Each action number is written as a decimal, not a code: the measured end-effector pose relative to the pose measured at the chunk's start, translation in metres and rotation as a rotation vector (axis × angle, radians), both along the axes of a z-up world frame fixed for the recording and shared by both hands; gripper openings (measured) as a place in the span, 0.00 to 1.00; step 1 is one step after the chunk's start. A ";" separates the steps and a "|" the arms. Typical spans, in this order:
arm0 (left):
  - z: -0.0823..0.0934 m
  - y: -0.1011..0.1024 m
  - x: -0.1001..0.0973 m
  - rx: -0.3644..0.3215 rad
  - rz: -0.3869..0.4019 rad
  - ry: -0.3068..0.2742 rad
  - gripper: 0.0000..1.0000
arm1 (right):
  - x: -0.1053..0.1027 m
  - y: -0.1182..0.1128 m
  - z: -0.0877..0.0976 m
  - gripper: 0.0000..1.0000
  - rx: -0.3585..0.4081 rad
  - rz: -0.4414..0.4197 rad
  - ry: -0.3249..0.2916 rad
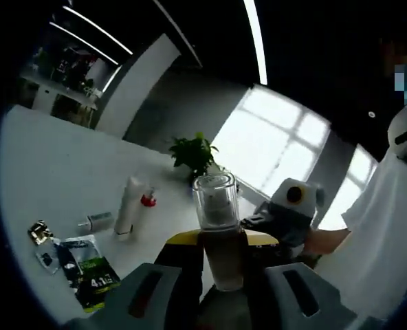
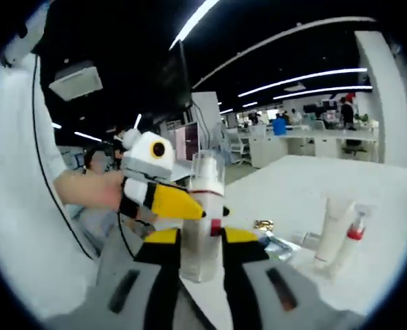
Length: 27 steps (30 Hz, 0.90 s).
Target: Arrange the skincare products in the storage area until every visible bottle or jar stands upright without overlapping.
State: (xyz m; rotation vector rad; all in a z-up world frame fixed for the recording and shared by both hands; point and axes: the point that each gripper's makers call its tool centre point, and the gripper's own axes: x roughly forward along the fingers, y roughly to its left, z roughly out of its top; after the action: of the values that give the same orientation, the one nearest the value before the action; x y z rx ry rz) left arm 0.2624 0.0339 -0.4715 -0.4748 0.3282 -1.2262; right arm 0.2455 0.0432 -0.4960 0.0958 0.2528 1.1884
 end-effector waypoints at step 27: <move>0.029 -0.019 0.013 0.018 0.001 -0.067 0.20 | 0.023 -0.008 0.029 0.19 0.087 -0.151 -0.028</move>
State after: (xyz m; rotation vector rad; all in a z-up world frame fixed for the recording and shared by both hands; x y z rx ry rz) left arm 0.2757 0.0148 -0.4423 -0.4178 0.2813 -1.2343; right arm 0.2683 0.0350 -0.4671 0.1709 0.1662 1.0495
